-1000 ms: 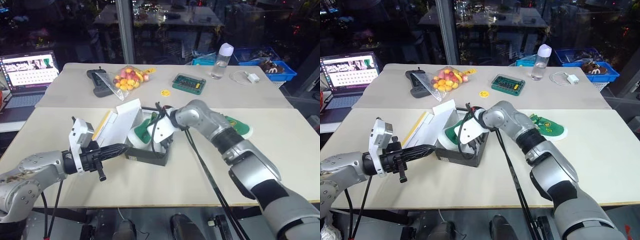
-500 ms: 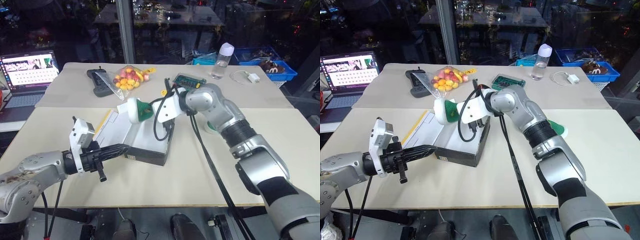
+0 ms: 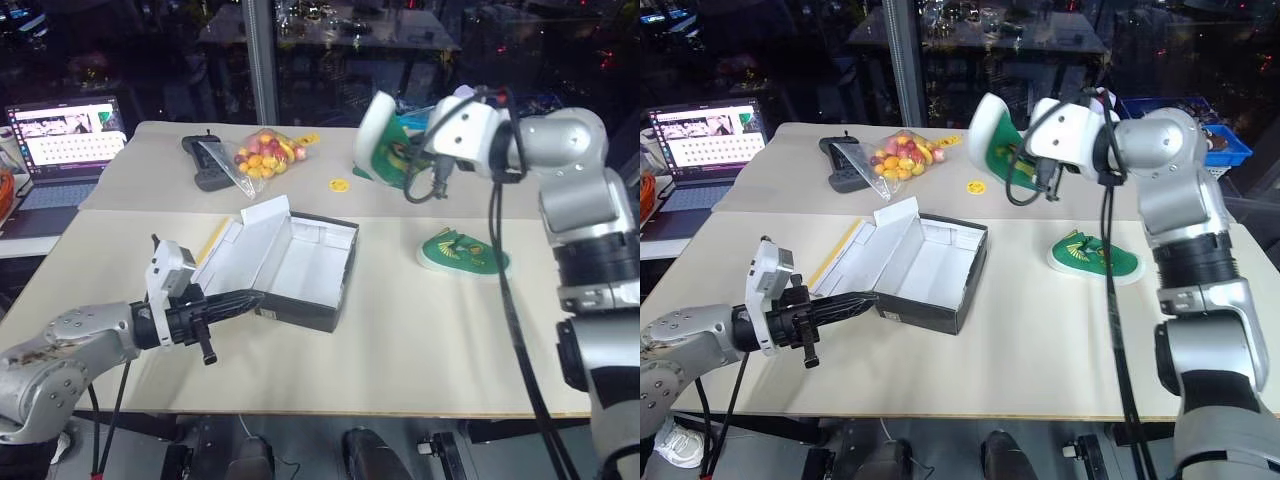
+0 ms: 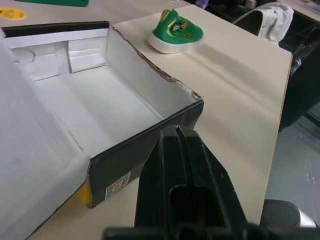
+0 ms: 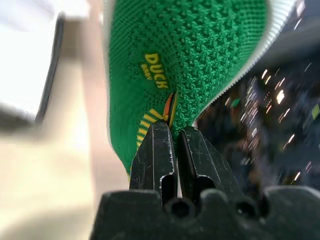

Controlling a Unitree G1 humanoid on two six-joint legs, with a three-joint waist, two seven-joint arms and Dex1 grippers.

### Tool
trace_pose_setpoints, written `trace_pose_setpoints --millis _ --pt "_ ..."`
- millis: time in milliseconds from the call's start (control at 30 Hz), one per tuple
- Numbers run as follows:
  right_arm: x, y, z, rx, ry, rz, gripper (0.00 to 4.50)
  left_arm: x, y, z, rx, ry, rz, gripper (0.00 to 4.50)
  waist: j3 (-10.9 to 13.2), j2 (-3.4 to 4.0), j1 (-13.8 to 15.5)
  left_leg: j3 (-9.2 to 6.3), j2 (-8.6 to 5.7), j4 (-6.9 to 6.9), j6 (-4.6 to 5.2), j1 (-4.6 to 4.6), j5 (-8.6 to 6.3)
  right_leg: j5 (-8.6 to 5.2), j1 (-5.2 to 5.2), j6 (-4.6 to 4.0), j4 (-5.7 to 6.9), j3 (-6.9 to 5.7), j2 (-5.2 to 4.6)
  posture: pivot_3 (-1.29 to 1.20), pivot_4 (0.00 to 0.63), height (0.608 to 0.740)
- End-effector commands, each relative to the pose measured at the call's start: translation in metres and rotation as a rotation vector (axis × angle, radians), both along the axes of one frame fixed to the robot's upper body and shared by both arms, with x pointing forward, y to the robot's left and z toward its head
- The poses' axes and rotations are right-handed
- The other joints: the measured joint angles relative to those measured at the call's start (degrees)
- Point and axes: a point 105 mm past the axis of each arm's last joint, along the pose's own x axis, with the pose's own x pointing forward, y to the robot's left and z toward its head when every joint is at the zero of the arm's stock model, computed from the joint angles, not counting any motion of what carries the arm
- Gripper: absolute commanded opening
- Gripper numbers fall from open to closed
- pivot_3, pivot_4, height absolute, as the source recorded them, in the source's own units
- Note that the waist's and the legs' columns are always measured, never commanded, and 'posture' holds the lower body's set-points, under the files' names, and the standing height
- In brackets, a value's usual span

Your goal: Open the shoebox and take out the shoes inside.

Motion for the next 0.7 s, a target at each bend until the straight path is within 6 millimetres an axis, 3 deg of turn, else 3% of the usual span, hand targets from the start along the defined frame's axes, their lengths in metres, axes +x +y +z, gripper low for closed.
trace_pose_setpoints --millis 33,233,367,700 --pt "-0.025 -0.035 0.028 -0.036 -0.034 -0.085 0.01 0.0 -0.003 0.005 -0.009 -0.03 -0.018 0.0 0.17 0.22 0.09 0.02 -0.01 0.02 0.0 0.0 0.0 0.0 0.0 0.0 0.0 0.03 0.0 0.0 0.15 0.697" --pt "-0.045 -0.07 0.017 -0.18 0.083 -0.207 0.01 0.002 -0.005 0.004 -0.01 -0.026 -0.031 0.0 0.22 0.29 -0.37 0.08 -0.03 0.01 0.0 0.05 0.0 0.0 -0.01 0.02 -0.01 0.09 -0.02 0.0 0.15 0.697" --pt "-0.052 -0.08 0.006 -0.259 0.159 -0.245 0.01 0.004 -0.006 0.003 -0.013 -0.029 -0.035 0.0 0.25 0.34 -0.35 0.09 -0.05 0.05 0.0 0.07 0.0 -0.01 0.0 0.0 0.0 0.11 -0.04 0.0 0.15 0.697" --pt "-0.062 -0.076 -0.084 -0.479 0.495 -0.205 0.01 0.002 -0.006 0.004 -0.012 -0.035 -0.028 0.0 0.25 0.33 -0.1 0.1 -0.05 0.07 0.0 0.16 0.0 0.0 0.08 0.02 0.0 0.1 -0.06 0.0 0.15 0.697"
